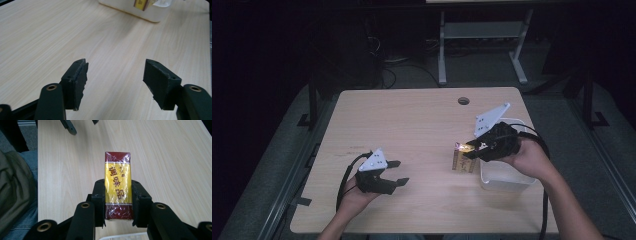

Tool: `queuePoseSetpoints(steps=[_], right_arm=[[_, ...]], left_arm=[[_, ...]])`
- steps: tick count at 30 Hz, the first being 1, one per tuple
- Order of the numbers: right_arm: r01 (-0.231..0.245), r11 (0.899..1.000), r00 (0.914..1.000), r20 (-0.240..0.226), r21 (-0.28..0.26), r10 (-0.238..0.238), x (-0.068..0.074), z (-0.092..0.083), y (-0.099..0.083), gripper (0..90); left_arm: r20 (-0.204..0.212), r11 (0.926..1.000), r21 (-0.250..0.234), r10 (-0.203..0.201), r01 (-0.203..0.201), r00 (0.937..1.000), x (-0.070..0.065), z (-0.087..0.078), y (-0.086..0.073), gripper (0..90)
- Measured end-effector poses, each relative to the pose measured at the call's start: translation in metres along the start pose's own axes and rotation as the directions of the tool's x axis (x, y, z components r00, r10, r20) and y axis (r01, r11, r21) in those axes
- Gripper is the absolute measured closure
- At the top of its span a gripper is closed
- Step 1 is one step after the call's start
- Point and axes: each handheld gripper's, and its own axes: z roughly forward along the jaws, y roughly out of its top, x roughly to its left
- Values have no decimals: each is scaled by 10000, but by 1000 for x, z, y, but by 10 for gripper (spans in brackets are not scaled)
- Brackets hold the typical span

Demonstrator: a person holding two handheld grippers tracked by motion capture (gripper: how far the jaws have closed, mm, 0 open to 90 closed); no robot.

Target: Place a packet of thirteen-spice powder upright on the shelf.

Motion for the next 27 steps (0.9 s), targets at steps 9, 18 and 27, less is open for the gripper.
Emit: queuePoseSetpoints(steps=[9,18,27], right_arm=[[-68,9997,9996,276,228,62,-3,-12,-6,682],[-281,9991,9977,630,315,261,-6,-25,-15,681],[-531,9976,9943,947,445,487,-8,-37,-27,681]], left_arm=[[-310,9997,-4,-262,262,9992,5,-2,-2,291],[-580,9990,-47,-447,445,9973,9,-5,-3,259],[-719,9983,15,-573,576,9958,12,-4,-5,225]])
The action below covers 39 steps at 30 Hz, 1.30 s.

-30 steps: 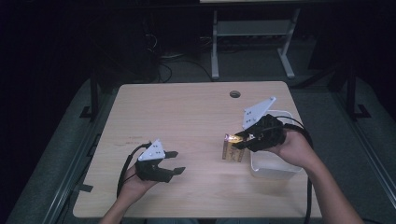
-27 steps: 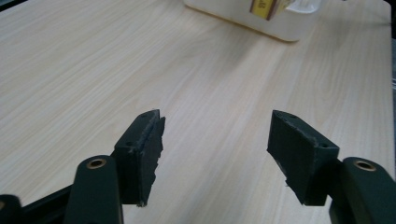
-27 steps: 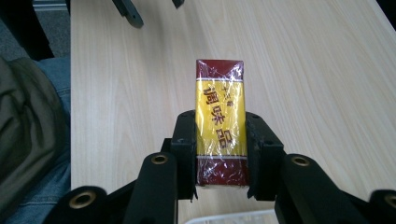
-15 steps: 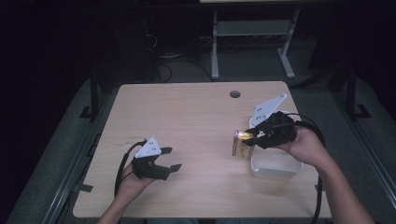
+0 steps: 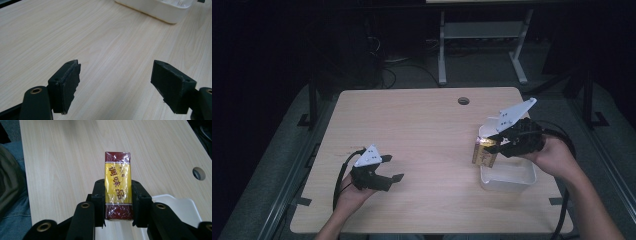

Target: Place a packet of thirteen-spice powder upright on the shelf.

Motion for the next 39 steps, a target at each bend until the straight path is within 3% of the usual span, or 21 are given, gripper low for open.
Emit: queuePoseSetpoints(steps=[18,26,39], right_arm=[[-487,9986,9981,398,216,478,-11,-12,-19,680],[-907,9954,9949,474,324,891,-27,-11,-28,680],[-1164,9911,9928,352,645,1143,-35,2,-41,679]], left_arm=[[-76,10000,-12,-36,36,10000,1,0,-1,219],[-148,9999,-126,-41,39,9999,3,-2,-1,219],[-77,10000,-83,-18,17,10000,1,-1,-1,219]])
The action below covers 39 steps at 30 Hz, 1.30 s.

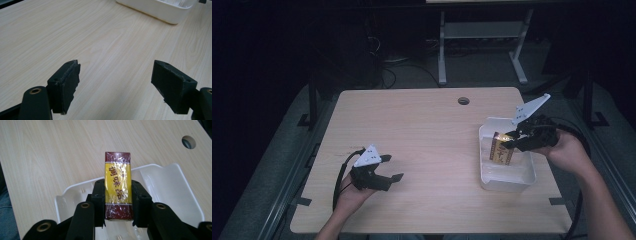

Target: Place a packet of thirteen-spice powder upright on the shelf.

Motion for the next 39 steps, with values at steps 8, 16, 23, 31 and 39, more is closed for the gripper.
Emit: queuePoseSetpoints(steps=[8,16,23,31,39], right_arm=[[-88,9993,10000,-22,358,89,-2,17,-4,678],[-358,9974,9993,-98,628,365,-6,35,-14,677],[-753,9944,9971,-74,738,761,-9,43,-26,667],[-1098,9919,9939,193,636,1088,-9,37,-41,633],[-1413,9879,9895,408,640,1388,-7,34,-51,578]], left_arm=[[22,10000,23,1,-1,10000,0,1,0,219],[60,10000,51,8,-8,10000,-1,2,-1,220],[73,10000,77,-2,2,10000,-1,2,-1,220],[103,9999,144,34,-35,9999,-1,3,-1,220],[111,9999,133,20,-22,9999,-1,3,-1,220]])
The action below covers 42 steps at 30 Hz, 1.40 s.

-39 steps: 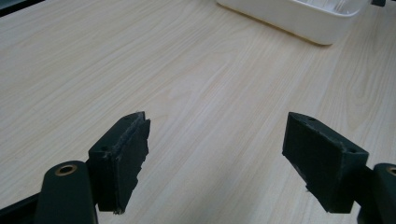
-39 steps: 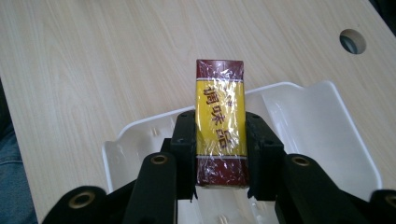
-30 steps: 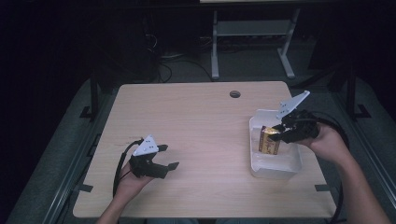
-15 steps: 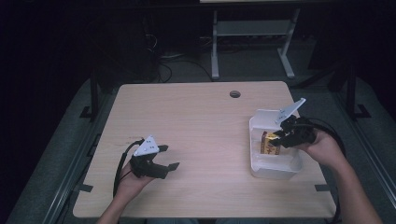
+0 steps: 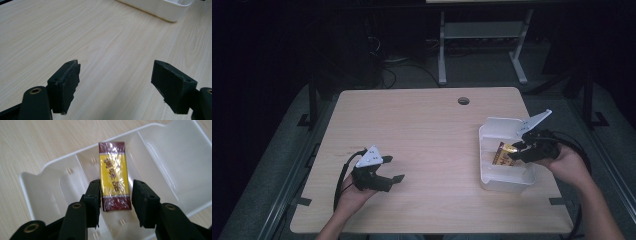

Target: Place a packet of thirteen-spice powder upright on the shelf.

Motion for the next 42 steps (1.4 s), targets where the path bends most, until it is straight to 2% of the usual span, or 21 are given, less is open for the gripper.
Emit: queuePoseSetpoints(steps=[8,15,23,27,29,33,42], right_arm=[[-258,9988,9996,85,414,255,1,6,-9,585],[-264,9964,9996,79,800,258,1,10,-10,627],[-532,9922,9983,308,1128,500,-1,12,-13,633],[-343,9925,9986,442,1176,293,1,12,-11,638],[-36,9924,9982,592,1231,-37,3,12,-7,641],[233,9918,9965,770,1260,-332,4,12,-3,641],[111,9946,9932,1143,1032,-229,1,9,-5,625]], left_arm=[[9,10000,6,-7,7,10000,0,0,0,220],[8,10000,5,-16,16,10000,0,0,0,220],[0,10000,-44,-68,68,10000,0,0,0,220],[10,10000,-16,-57,57,10000,1,0,0,220],[11,10000,-9,-55,55,10000,1,0,0,220],[-15,10000,-21,-62,62,10000,1,-1,0,220],[-18,10000,-21,-62,62,10000,1,-1,0,221]])
